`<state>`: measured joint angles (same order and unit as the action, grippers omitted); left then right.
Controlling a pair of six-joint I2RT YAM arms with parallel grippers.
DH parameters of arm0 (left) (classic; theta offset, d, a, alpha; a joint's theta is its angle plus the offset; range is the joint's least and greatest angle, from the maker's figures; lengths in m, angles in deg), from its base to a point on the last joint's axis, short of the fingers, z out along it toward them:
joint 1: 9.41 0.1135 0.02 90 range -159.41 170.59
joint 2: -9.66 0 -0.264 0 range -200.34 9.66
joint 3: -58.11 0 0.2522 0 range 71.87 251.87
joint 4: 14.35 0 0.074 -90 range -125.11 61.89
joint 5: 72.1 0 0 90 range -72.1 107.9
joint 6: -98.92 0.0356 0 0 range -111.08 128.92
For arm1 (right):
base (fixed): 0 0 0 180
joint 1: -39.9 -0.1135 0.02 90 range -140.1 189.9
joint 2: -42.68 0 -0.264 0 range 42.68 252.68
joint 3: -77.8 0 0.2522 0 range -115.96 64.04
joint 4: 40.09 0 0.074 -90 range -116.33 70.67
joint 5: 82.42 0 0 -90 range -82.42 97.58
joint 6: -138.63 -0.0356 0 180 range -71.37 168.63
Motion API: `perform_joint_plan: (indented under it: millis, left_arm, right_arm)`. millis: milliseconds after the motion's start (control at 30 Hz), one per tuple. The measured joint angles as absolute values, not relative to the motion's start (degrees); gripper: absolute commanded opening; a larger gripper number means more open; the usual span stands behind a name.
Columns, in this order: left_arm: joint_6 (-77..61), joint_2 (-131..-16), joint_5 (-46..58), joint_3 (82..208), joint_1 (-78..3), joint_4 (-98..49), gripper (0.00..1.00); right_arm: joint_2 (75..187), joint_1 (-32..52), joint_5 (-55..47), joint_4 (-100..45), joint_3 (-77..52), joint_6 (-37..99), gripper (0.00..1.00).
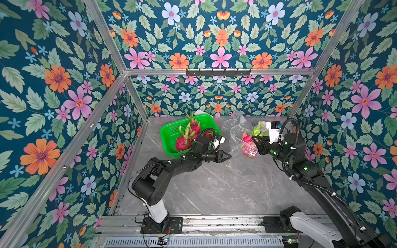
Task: Open the zip-top bag and take out the dragon fruit
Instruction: Pick up the dragon fruit from the zipper food storage bag.
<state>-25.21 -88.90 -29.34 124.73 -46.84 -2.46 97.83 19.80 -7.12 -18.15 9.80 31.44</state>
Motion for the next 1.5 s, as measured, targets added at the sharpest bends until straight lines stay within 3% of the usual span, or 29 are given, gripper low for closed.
perform_joint_plan:
  millis: [133, 233, 800, 1033, 1100, 1133, 1167, 1500]
  left_arm:
    - [-25.1, -88.7, -29.0, 124.9, -46.8, -4.0, 0.00]
    - [-24.6, -88.6, -28.9, 125.1, -46.8, -4.5, 0.00]
    - [-21.9, -88.7, -29.6, 125.6, -46.8, -7.1, 0.00]
    - [-19.3, -89.2, -26.9, 126.8, -46.8, -12.4, 0.00]
    - [-19.0, -89.2, -26.0, 127.0, -46.8, -13.9, 0.18]
    - [-18.9, -89.2, -25.8, 127.2, -46.8, -14.5, 0.35]
    - [-18.8, -89.0, -25.7, 127.3, -46.8, -14.7, 0.44]
    - [-17.8, -76.7, -23.2, 126.3, -46.8, -15.0, 0.75]
  right_arm:
    - [98.2, 19.9, -7.9, -20.7, 11.7, 30.3, 0.26]
    - [97.2, 19.8, -7.2, -21.4, 12.2, 30.4, 0.19]
    - [94.5, 19.8, 0.1, -20.0, 12.7, 34.0, 0.20]
    - [95.1, 19.8, -2.4, -21.9, 15.8, 31.9, 0.20]
    - [95.5, 19.9, -4.9, -23.6, 17.5, 30.6, 0.20]
    - [95.8, 19.9, -6.2, -24.3, 18.2, 30.2, 0.19]
    - [96.1, 19.9, -7.2, -24.8, 18.6, 29.9, 0.19]
    - [96.8, 19.9, -13.6, -26.3, 19.4, 34.0, 0.16]
